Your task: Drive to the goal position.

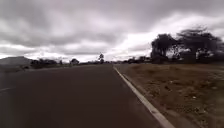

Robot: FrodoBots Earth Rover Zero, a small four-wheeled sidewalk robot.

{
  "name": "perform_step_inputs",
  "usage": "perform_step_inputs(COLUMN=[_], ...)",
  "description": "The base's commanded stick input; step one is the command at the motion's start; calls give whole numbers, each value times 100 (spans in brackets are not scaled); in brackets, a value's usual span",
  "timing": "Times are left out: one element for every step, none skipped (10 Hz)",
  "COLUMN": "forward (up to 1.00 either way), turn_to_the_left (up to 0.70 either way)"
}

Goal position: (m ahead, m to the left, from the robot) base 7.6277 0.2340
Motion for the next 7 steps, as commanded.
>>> perform_step_inputs(forward=[85, 85, 85, 85, 85, 85, 85], turn_to_the_left=[-27, -6, -19, -28, -10, 0, -16])
